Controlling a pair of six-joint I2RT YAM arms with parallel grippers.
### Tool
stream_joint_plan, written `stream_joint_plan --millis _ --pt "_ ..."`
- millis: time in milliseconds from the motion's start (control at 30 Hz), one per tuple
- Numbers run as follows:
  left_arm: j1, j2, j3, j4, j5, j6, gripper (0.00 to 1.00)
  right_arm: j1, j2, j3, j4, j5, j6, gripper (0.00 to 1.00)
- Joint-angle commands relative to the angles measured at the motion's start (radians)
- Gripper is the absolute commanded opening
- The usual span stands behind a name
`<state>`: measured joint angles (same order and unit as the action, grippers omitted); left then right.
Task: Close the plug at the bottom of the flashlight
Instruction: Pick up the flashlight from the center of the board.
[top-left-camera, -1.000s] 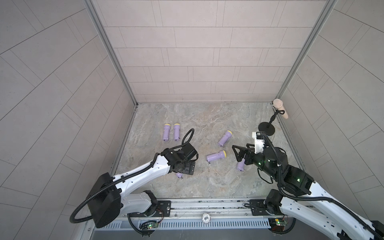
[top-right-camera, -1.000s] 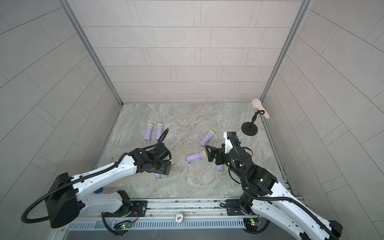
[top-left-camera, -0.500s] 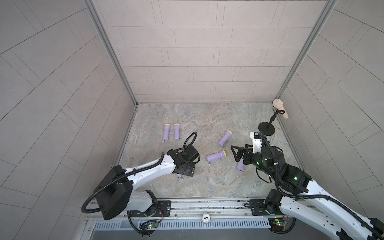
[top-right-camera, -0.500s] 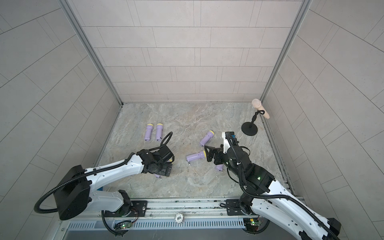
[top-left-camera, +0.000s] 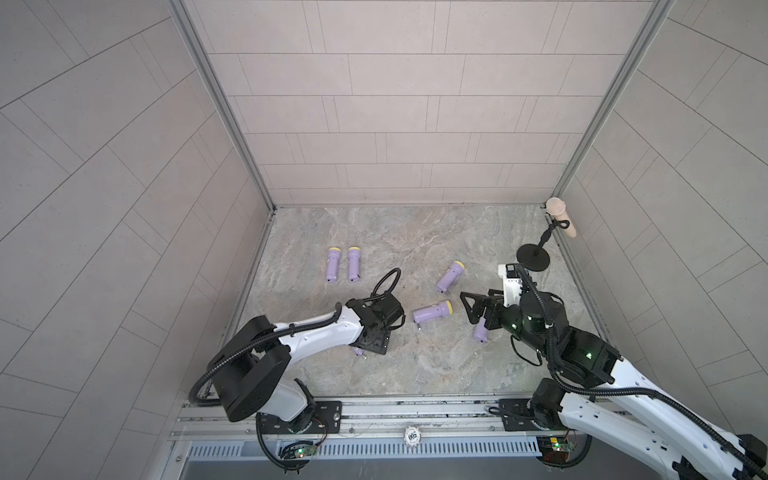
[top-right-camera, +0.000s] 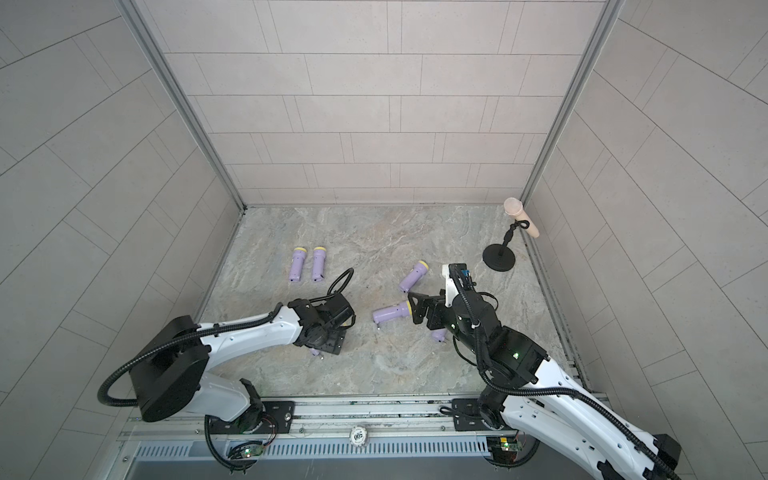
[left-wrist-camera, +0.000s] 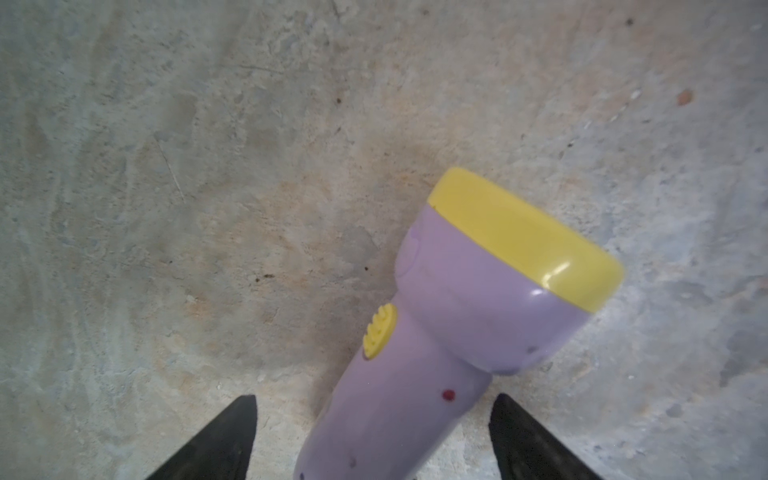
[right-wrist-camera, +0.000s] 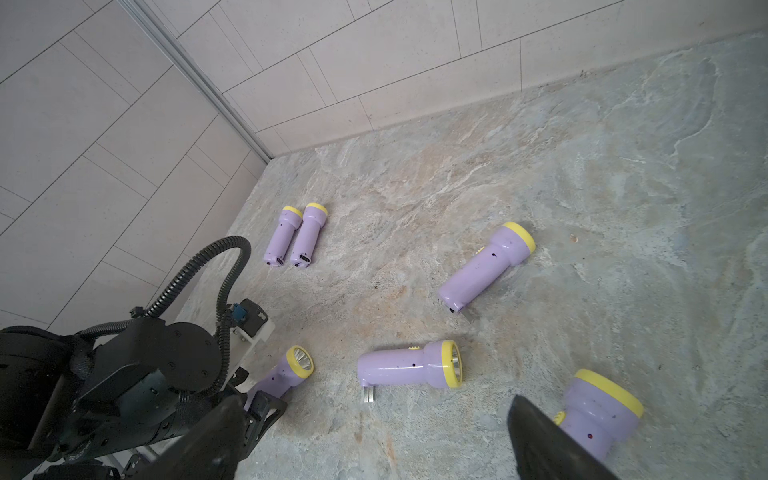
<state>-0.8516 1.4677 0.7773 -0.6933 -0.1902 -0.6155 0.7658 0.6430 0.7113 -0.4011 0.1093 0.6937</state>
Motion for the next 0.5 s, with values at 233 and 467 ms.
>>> stream_joint_plan --millis 233,467 --pt "-0.009 0.051 0.016 0.024 -0.044 0.002 0.84 0.004 -0.035 -0.042 -0.003 0.008 0.024 1.0" --pt "-0.009 0.068 0.013 0.032 -0.044 0.002 0.76 0.004 -0.047 -0.065 0.003 0.017 0.03 1.0"
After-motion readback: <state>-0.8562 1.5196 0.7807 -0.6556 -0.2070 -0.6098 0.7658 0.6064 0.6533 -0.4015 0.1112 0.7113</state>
